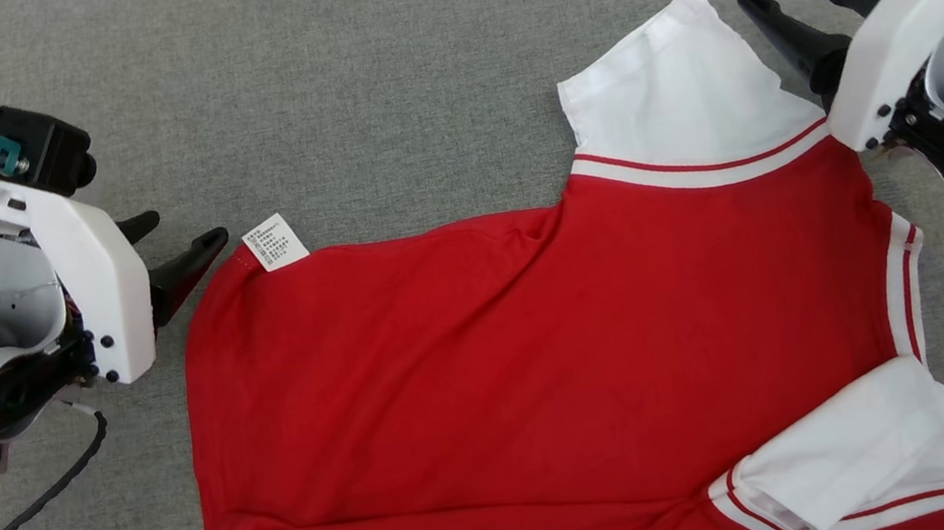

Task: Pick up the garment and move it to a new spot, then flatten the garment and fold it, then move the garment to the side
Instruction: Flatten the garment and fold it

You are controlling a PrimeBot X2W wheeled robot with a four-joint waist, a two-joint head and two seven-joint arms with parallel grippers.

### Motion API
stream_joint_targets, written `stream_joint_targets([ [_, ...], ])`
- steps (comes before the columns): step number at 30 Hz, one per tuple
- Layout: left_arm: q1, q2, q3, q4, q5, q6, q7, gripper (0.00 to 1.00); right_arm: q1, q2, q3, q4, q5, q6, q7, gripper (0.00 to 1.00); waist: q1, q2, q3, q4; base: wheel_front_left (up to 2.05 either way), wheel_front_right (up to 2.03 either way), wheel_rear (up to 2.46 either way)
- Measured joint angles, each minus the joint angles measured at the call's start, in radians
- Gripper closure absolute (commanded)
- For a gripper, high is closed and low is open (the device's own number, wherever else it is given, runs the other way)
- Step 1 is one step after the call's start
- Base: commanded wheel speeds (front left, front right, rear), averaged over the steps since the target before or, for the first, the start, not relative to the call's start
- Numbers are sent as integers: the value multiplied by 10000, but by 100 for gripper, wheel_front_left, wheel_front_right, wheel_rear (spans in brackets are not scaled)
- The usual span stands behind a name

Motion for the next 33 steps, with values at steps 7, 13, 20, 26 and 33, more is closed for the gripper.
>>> stream_joint_targets([
  [7, -556, -161, -90, 174, -159, -249, 522, 0, -1499, 247, 1409, 1762, 320, 0, 4, 0, 0, 0, 414, 295, 0, 0, 0],
  [13, -648, -219, -217, 155, -378, -479, 830, 0, -2262, 349, 2178, 2857, 734, 0, -79, 0, 0, 0, 621, 481, 0, 0, 0],
  [20, -1002, -82, -374, 73, -426, -575, 1323, 0, -2972, 541, 2865, 3655, 1269, 0, -81, 0, 0, 0, 910, 447, 0, 0, 0],
  [26, -1231, 59, -17, -194, -623, -575, 1197, 0, -3263, 721, 3398, 3981, 1703, 0, -362, 0, 0, 0, 1034, 297, 0, 0, 0],
  [33, -788, 711, -59, -1392, -1517, -391, 2169, 0, -3322, 780, 4105, 4286, 2343, 0, -619, 0, 0, 0, 841, 249, 0, 0, 0],
])
